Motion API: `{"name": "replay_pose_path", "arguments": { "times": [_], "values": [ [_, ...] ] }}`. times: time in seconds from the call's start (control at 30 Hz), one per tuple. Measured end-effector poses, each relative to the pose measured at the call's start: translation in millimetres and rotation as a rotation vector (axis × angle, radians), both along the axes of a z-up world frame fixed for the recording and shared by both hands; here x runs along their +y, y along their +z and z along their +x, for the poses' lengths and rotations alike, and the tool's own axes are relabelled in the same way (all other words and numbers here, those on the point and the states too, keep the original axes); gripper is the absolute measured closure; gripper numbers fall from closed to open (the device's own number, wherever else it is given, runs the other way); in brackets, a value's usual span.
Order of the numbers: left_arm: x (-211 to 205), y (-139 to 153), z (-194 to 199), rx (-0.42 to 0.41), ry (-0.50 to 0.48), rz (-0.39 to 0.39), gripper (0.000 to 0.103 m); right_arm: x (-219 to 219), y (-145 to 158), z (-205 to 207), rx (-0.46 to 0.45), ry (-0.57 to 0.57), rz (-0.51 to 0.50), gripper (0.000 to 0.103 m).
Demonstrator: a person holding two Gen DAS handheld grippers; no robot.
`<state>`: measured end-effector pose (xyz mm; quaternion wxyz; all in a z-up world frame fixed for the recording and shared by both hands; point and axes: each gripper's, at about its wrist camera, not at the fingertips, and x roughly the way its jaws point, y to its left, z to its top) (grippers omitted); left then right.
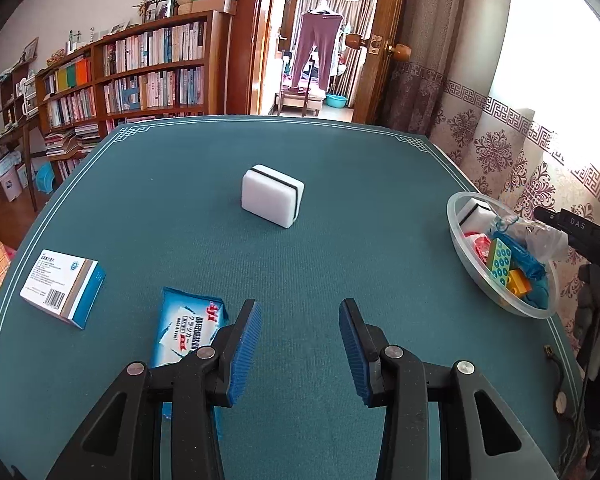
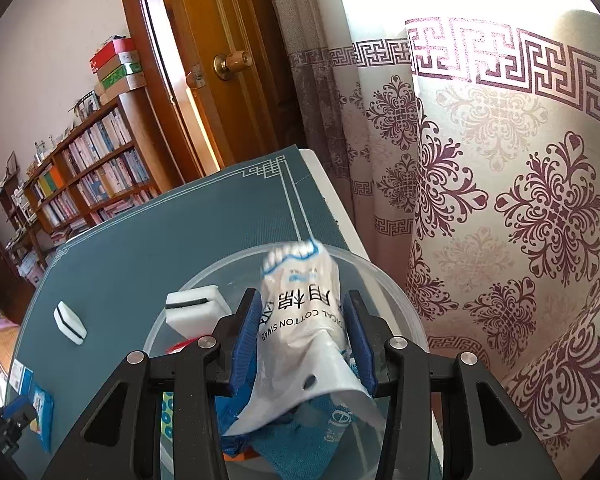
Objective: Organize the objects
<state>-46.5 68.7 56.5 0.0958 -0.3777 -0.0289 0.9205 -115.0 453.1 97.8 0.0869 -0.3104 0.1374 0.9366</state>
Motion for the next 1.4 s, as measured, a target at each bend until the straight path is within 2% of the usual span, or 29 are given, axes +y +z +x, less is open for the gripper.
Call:
{"name": "replay_pose_path", "arguments": {
  "times": [0.07, 0.3, 0.5, 0.67, 0.9, 1.1, 1.17, 1.4],
  "values": [
    [-9, -3, 0, -0.008, 0.019, -0.004, 0.059, 0, -1, 3, 0.005, -0.007, -0.007, 0.051],
    [-40, -18, -1, -0.048, 0.08, -0.014, 0.059, -10, -3, 22, 0.017, -0.011, -0.004, 0.051],
    [-47, -30, -7, -0.066, 0.104, -0.023, 0.059, -22, 3, 43, 0.044, 0.009, -0.015, 0.051],
    [-52, -33, -11, -0.064, 0.119, -0.031, 0.049, -32, 7, 55, 0.053, 0.037, -0.014, 0.051],
    [-58, -41, -12, -0.089, 0.123, -0.044, 0.048, -39, 6, 63, 0.06, 0.04, -0.021, 0.051],
    [-54, -48, -12, -0.103, 0.118, -0.064, 0.049, -42, 5, 70, 0.067, 0.034, -0.02, 0.05],
    [-52, -47, -11, -0.102, 0.11, -0.068, 0.057, -42, 4, 73, 0.068, 0.03, -0.018, 0.05],
    [-47, -42, -11, -0.102, 0.103, -0.069, 0.059, -38, 5, 84, 0.084, 0.006, -0.018, 0.05]
  ]
}}
